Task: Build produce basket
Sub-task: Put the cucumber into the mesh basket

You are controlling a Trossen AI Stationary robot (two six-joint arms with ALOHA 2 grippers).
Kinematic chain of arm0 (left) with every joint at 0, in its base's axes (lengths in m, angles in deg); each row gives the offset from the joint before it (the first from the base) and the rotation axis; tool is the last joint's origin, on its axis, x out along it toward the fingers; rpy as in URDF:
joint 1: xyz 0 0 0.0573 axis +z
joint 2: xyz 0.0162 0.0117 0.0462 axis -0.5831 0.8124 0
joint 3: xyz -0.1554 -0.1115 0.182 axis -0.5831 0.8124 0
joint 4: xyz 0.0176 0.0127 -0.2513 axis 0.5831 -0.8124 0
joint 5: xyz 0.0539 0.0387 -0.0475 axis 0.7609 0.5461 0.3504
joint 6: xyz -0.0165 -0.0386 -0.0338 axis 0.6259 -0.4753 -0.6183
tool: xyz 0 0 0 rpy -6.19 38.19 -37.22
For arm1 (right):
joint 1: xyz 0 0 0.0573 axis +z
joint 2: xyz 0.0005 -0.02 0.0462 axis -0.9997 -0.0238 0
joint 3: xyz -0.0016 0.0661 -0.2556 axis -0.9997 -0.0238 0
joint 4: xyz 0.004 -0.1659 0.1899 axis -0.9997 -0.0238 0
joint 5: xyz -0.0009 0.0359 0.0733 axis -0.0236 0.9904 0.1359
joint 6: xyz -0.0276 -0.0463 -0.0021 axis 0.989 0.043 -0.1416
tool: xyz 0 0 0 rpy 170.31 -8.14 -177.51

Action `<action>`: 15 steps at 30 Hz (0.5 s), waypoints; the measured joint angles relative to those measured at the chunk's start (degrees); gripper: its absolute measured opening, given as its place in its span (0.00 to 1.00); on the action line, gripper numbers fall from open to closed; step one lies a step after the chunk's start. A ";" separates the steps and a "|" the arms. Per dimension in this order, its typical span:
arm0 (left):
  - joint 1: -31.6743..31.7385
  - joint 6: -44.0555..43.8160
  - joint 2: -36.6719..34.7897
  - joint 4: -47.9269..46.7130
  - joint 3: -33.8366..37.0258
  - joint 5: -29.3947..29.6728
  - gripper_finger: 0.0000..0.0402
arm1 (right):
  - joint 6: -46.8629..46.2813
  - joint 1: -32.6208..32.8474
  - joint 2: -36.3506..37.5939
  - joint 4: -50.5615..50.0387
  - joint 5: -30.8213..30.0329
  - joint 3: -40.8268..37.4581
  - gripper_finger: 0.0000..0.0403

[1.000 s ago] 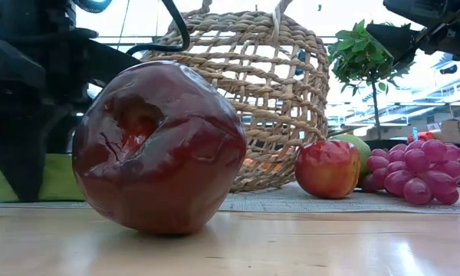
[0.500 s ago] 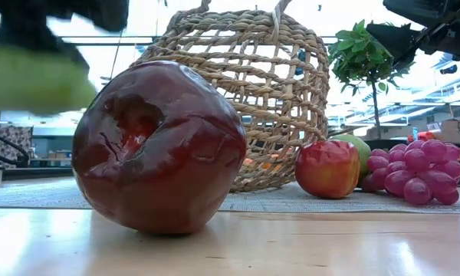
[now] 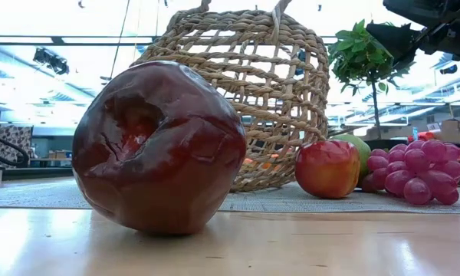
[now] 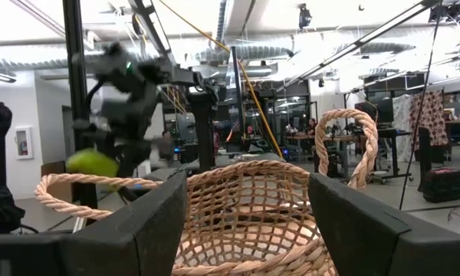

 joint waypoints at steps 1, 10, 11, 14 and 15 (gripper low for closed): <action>0.38 1.47 -0.22 0.00 -0.98 1.04 0.35 | 0.00 0.00 0.00 0.01 0.00 0.00 0.68; 3.39 15.76 -0.22 0.19 -10.62 18.01 0.36 | 0.00 0.01 0.00 -0.02 0.00 0.00 0.68; 3.77 17.19 -0.22 0.80 -10.81 20.73 0.36 | 0.00 0.02 0.00 0.01 0.00 0.00 0.68; 5.17 20.66 -0.22 3.21 -10.90 26.35 0.37 | 0.00 0.02 0.00 0.01 0.00 0.00 0.68; 5.71 21.44 -0.17 3.98 -10.90 26.87 0.37 | 0.00 -0.01 0.00 0.01 0.00 0.00 0.68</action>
